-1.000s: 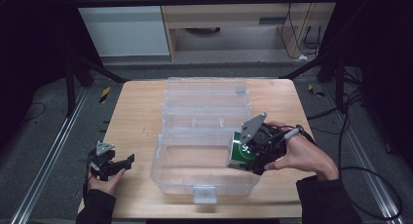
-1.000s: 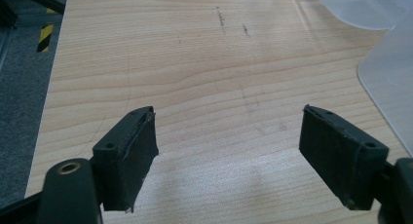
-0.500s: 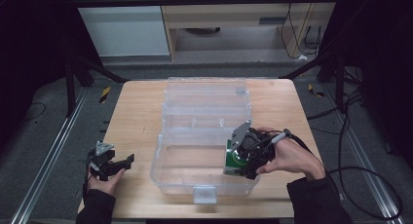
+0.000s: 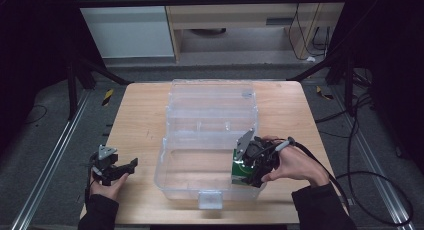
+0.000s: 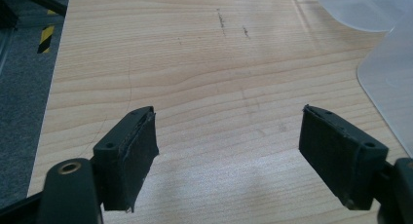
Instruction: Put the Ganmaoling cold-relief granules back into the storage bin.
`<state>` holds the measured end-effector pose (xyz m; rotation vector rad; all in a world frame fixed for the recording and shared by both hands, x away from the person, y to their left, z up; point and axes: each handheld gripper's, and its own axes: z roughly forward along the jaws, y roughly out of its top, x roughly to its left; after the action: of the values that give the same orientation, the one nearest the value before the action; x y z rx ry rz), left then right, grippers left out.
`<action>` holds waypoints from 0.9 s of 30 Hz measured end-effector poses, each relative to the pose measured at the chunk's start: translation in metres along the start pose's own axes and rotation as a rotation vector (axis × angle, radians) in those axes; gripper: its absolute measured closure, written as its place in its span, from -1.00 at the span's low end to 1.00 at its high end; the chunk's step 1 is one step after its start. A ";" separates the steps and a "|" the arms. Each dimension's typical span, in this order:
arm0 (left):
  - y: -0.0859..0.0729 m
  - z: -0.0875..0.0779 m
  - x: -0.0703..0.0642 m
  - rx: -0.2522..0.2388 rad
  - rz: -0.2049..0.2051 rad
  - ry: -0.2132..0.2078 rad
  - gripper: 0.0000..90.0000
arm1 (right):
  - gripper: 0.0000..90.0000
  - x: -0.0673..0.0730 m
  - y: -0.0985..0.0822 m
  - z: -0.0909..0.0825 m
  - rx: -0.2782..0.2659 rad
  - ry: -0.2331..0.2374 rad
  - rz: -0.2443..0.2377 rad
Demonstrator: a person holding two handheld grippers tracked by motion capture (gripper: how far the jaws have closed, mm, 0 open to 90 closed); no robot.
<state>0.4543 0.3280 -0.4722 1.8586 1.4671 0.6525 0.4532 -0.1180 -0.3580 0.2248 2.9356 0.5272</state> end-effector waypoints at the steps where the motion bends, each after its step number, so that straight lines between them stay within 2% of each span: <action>1: 0.000 0.000 0.000 0.000 0.001 0.000 -0.53 | -0.64 0.000 0.000 0.001 0.001 0.001 -0.002; 6: 0.000 -0.001 0.000 -0.002 0.000 0.000 -0.53 | -0.64 0.000 0.001 0.008 0.018 -0.003 -0.010; 12: 0.000 0.000 0.000 -0.001 0.001 0.000 -0.53 | -0.64 0.000 -0.005 0.017 0.001 0.009 0.009; 20: 0.000 -0.001 0.000 -0.003 0.001 0.000 -0.53 | -0.65 0.001 -0.004 0.027 0.028 -0.003 -0.010; 24: 0.000 0.000 0.000 -0.002 0.002 0.000 -0.53 | -0.65 0.000 -0.009 0.033 0.015 0.009 0.015; 27: 0.000 0.000 0.000 -0.001 0.004 0.000 -0.53 | -0.65 0.001 -0.010 0.036 0.011 0.006 0.013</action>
<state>0.4542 0.3279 -0.4720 1.8610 1.4637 0.6548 0.4577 -0.1155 -0.3953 0.2442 2.9452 0.5150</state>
